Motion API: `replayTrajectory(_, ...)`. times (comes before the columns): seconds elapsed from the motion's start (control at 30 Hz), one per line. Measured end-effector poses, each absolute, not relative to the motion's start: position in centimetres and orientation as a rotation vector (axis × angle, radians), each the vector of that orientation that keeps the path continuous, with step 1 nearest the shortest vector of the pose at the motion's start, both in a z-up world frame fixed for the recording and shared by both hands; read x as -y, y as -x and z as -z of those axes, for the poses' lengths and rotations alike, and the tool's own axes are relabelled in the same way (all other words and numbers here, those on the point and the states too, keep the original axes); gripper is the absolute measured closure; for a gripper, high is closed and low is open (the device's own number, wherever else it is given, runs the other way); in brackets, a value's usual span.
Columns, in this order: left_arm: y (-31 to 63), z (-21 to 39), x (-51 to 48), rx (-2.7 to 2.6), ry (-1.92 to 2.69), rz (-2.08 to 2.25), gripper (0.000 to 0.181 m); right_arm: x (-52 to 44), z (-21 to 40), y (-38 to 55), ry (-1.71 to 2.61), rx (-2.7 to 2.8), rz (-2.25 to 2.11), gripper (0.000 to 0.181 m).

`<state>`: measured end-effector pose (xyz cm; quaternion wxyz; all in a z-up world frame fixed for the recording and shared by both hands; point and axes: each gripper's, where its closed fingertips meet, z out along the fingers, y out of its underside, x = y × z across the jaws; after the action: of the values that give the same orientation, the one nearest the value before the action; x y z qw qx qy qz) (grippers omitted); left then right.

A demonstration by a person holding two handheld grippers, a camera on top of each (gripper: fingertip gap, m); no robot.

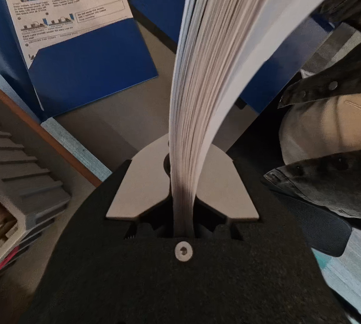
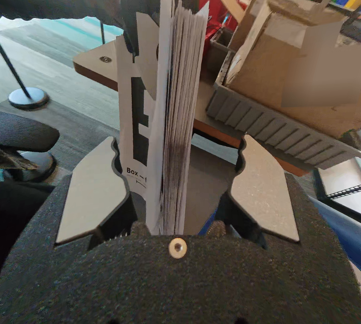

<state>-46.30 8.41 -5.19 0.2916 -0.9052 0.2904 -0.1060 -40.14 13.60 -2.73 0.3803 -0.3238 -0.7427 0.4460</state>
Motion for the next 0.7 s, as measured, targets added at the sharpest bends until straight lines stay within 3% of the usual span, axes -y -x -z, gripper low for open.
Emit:
replayTrajectory(0.17,45.4,4.6,-8.8,-0.925,2.503,0.165,0.166,-12.0,7.1,41.7,0.898,1.875,-1.087,0.059)
replayTrajectory(0.2,44.9,4.4,-8.8,-0.95,2.514,0.161,0.166,-11.7,7.6,42.2,0.913,1.868,-1.137,0.071)
replayTrajectory(0.23,44.4,4.2,-8.9,-0.981,2.523,0.162,0.166,-11.3,7.8,42.4,0.912,1.868,-1.198,0.097)
replayTrajectory(0.27,44.0,4.1,-9.0,-1.008,2.534,0.156,0.166,-11.2,7.8,42.3,0.9,1.863,-1.252,0.135)
replayTrajectory(0.3,43.8,4.0,-8.9,-1.034,2.548,0.148,0.166,-11.0,7.7,42.1,0.876,1.859,-1.31,0.157)
replayTrajectory(0.33,43.7,3.8,-9.1,-1.055,2.554,0.135,0.166,-10.8,7.5,41.9,0.865,1.851,-1.369,0.166)
replayTrajectory(0.47,42.7,2.2,-9.3,-1.062,2.49,0.234,0.157,-10.5,7.2,41.2,0.804,1.763,-1.507,0.169)
replayTrajectory(0.57,45.4,0.3,-9.0,-0.906,2.365,0.055,0.109,-11.5,6.3,39.8,0.811,1.647,-1.652,0.169)
replayTrajectory(0.7,47.0,-4.1,-4.8,-0.521,1.713,0.077,0.11,-12.9,5.0,37.4,0.76,1.563,-1.759,0.169)
